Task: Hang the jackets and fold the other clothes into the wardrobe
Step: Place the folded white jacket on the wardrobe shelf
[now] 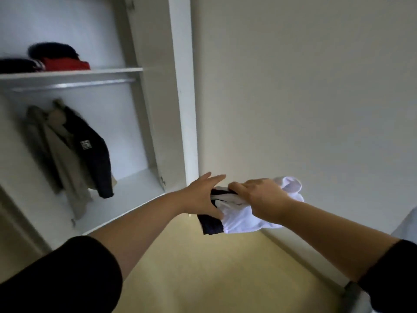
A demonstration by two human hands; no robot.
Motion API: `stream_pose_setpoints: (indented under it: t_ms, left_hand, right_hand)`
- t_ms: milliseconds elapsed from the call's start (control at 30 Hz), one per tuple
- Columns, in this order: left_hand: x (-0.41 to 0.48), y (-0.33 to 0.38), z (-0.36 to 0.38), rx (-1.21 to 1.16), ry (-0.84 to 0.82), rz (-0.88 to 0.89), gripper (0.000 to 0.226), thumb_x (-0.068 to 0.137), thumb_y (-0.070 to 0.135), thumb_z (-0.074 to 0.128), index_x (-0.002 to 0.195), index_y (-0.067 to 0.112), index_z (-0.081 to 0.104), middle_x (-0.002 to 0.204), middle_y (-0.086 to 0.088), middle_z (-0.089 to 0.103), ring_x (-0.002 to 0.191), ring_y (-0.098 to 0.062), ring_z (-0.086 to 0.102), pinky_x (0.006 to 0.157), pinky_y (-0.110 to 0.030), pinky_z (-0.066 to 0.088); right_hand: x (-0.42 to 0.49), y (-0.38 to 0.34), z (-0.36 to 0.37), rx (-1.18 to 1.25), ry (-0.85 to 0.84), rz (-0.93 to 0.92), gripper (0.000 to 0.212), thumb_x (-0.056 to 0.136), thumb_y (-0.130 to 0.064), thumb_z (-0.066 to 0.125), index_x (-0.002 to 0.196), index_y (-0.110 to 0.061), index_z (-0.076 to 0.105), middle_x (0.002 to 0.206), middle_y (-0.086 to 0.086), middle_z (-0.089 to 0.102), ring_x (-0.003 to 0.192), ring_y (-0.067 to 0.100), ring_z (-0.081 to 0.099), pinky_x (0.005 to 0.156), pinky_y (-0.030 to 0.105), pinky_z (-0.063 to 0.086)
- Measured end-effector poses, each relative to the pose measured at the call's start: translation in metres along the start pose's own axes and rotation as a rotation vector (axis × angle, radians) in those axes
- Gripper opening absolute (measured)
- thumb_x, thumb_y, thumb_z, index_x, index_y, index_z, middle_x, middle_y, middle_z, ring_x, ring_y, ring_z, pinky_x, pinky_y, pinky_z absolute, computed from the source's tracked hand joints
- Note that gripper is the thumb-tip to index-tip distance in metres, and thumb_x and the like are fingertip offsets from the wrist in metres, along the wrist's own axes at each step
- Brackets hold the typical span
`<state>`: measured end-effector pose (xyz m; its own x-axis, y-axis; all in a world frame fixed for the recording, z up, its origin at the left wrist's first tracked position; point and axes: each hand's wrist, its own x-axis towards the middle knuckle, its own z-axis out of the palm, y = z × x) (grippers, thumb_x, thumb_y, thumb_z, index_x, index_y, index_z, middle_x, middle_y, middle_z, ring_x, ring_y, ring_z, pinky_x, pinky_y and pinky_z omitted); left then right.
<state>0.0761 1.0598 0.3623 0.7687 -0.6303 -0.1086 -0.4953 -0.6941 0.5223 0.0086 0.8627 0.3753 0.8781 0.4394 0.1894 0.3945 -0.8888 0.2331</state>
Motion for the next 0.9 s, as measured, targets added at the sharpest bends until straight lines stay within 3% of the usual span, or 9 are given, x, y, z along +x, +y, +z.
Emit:
stream_pose_setpoints:
  t_ms: [67,133,200,267,400,567,700,833,900]
  left_hand:
    - [-0.011,-0.021,-0.035,-0.008,-0.058,-0.020,0.090,0.064,0.038,0.081,0.140,0.045,0.032,0.143,0.012,0.040,0.130,-0.012,0.042,0.096,-0.033,0.049]
    - [-0.019,-0.041,-0.068,-0.019,-0.068,-0.034,0.060,0.065,0.032,0.081,0.116,0.043,0.051,0.110,0.019,0.060,0.100,-0.005,0.059,0.078,-0.025,0.053]
    - [-0.023,-0.061,-0.098,0.017,-0.037,-0.090,0.042,0.068,0.031,0.080,0.102,0.037,0.057,0.096,0.016,0.062,0.087,-0.006,0.061,0.068,-0.021,0.049]
    - [-0.024,-0.085,-0.126,0.014,-0.018,-0.162,0.036,0.071,0.031,0.078,0.102,0.027,0.061,0.093,0.010,0.063,0.082,-0.009,0.061,0.064,-0.020,0.047]
    - [-0.011,-0.136,-0.177,-0.002,0.012,-0.258,0.021,0.073,0.030,0.078,0.081,0.023,0.061,0.073,0.011,0.059,0.059,-0.001,0.055,0.052,-0.013,0.039]
    - [0.048,-0.201,-0.254,0.118,0.129,-0.312,0.026,0.078,0.029,0.072,0.066,0.020,0.050,0.064,0.008,0.048,0.054,-0.007,0.042,0.046,-0.014,0.030]
    - [0.105,-0.245,-0.321,0.135,0.265,-0.301,0.031,0.080,0.027,0.068,0.064,0.015,0.045,0.063,0.004,0.044,0.059,-0.012,0.040,0.055,-0.023,0.030]
    - [0.147,-0.294,-0.378,0.202,0.478,-0.296,0.037,0.081,0.020,0.063,0.056,0.015,0.037,0.057,0.001,0.041,0.058,-0.016,0.039,0.056,-0.029,0.029]
    - [0.160,-0.320,-0.406,0.269,0.549,-0.328,0.032,0.082,0.019,0.062,0.058,0.013,0.041,0.060,-0.004,0.047,0.060,-0.019,0.044,0.057,-0.029,0.032]
  right_hand:
    - [0.038,-0.018,-0.008,0.030,0.052,-0.063,0.053,0.082,-0.005,0.047,0.131,-0.022,0.037,0.092,-0.001,0.063,0.076,0.021,0.058,0.064,0.030,0.041]
    - [0.077,-0.033,-0.014,0.083,0.102,-0.106,0.049,0.082,-0.005,0.048,0.128,-0.022,0.043,0.088,0.000,0.064,0.074,0.022,0.058,0.064,0.031,0.043]
    - [0.117,-0.045,-0.018,0.140,0.145,-0.139,0.046,0.081,-0.003,0.048,0.124,-0.019,0.047,0.083,0.003,0.065,0.069,0.023,0.056,0.061,0.032,0.039]
    - [0.158,-0.053,-0.020,0.188,0.185,-0.162,0.043,0.079,-0.003,0.050,0.120,-0.016,0.051,0.081,0.005,0.065,0.068,0.026,0.056,0.059,0.030,0.034]
    - [0.249,-0.058,-0.016,0.276,0.203,-0.197,0.036,0.078,-0.008,0.057,0.113,-0.017,0.053,0.086,0.006,0.067,0.077,0.030,0.062,0.061,0.032,0.040]
    - [0.380,-0.031,-0.011,0.388,0.179,-0.201,0.034,0.077,-0.012,0.059,0.110,-0.021,0.055,0.090,0.006,0.068,0.085,0.029,0.063,0.070,0.033,0.047]
    - [0.494,0.004,-0.013,0.401,0.206,-0.240,0.034,0.080,-0.012,0.057,0.113,-0.020,0.059,0.098,0.007,0.069,0.092,0.030,0.063,0.080,0.036,0.050]
    - [0.605,0.025,-0.013,0.428,0.261,-0.268,0.021,0.081,-0.012,0.059,0.101,-0.017,0.063,0.094,0.005,0.069,0.089,0.028,0.063,0.073,0.031,0.045]
    - [0.657,0.022,-0.009,0.442,0.292,-0.277,0.016,0.080,-0.013,0.061,0.095,-0.017,0.065,0.092,0.005,0.069,0.087,0.028,0.063,0.069,0.030,0.042]
